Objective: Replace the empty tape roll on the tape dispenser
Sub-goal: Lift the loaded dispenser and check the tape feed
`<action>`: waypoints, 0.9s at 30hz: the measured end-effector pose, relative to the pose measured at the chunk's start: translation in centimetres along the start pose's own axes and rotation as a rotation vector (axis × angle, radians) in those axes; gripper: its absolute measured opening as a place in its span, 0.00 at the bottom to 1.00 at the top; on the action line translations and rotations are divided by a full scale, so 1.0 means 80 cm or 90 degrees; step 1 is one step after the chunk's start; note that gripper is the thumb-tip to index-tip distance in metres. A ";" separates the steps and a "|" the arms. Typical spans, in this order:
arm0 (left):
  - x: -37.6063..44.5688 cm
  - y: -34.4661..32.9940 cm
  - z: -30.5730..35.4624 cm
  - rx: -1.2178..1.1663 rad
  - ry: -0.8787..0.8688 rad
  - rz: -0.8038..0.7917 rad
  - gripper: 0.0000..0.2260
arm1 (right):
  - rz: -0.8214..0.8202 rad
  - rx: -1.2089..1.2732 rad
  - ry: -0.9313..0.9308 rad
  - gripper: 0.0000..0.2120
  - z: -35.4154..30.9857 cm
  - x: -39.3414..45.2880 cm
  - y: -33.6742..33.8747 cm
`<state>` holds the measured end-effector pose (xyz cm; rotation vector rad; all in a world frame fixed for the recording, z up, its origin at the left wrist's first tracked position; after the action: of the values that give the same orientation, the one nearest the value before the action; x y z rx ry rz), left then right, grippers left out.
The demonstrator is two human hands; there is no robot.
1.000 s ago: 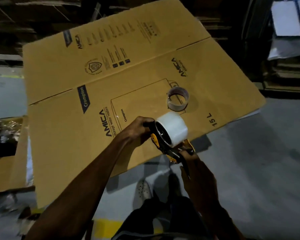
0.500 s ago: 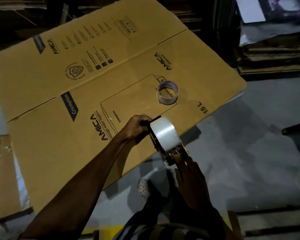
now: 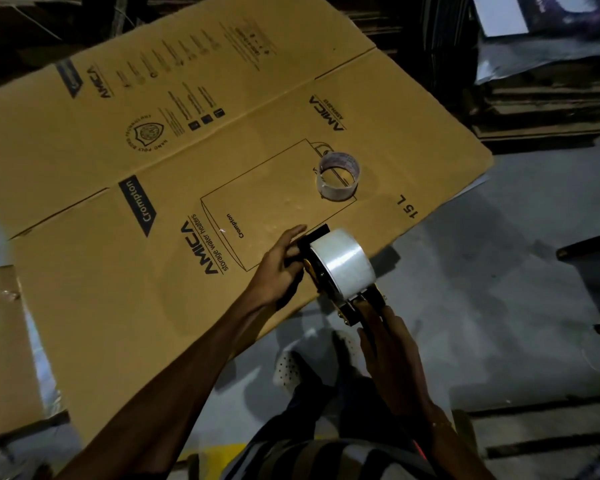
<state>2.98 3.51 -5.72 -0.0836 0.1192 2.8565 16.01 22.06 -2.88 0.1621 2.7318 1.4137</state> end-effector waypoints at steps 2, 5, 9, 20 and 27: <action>-0.007 -0.001 -0.004 0.027 0.021 -0.020 0.31 | -0.047 0.011 -0.016 0.30 0.003 0.001 -0.004; -0.004 0.010 -0.006 0.355 -0.078 -0.121 0.32 | -0.040 -0.024 -0.042 0.29 0.014 0.007 -0.009; -0.001 0.009 -0.016 0.624 -0.246 -0.223 0.23 | -0.056 -0.032 -0.059 0.24 0.021 0.004 -0.013; 0.010 0.028 -0.032 0.877 -0.343 -0.311 0.21 | -0.083 -0.031 -0.073 0.25 0.020 0.006 -0.009; 0.005 0.010 -0.023 0.861 -0.337 -0.266 0.25 | -0.098 -0.004 -0.080 0.26 0.006 0.010 -0.002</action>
<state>2.46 2.73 -7.51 0.7749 1.5739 1.7761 15.28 22.42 -3.27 0.0370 2.5769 1.3248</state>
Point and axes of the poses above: each hand's wrist, its own x-axis towards the middle knuckle, its own y-axis out of the back of the hand, z = x × y, the point moved 7 cm from there along x, towards the middle knuckle, and after that the axes turned 14 degrees about -y, right-handed, at the moved point
